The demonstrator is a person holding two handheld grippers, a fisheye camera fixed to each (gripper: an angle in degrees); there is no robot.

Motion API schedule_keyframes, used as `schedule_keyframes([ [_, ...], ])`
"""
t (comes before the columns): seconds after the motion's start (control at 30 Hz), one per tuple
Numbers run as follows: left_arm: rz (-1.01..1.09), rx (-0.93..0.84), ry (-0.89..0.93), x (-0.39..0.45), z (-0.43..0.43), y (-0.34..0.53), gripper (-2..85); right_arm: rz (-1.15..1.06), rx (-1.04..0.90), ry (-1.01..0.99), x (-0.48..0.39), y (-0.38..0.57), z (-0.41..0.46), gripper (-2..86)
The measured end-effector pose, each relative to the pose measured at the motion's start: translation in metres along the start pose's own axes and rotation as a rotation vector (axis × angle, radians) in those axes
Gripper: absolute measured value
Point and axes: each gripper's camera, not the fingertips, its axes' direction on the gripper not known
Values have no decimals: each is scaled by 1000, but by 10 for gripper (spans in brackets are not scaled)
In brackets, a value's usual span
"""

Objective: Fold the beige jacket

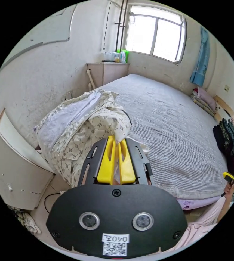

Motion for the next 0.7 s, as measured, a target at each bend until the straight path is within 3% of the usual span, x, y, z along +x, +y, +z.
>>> schedule_keyframes([
  [0.07, 11, 11, 263, -13, -3, -23, -8, 2, 17, -3, 2, 2, -7, -9],
  [0.23, 89, 5, 234, -18, -10, -75, -8, 8, 65, 23, 8, 21, -32, -10],
  [0.3, 182, 2, 326, 7, -15, -87, -8, 17, 81, 30, 13, 26, -39, -10],
  [0.43, 537, -40, 341, 125, -12, -69, -9, 44, 164, 78, 25, 32, -68, -10],
  [0.5, 645, -62, 565, 169, -10, -48, -9, 62, 213, 100, 31, 34, -86, -9],
  [0.57, 692, -76, 970, 228, -16, -26, -8, 85, 253, 126, 38, 35, -105, -9],
  [0.7, 852, -102, 1079, 334, -32, 17, -8, 131, 338, 260, 48, 42, -157, -9],
])
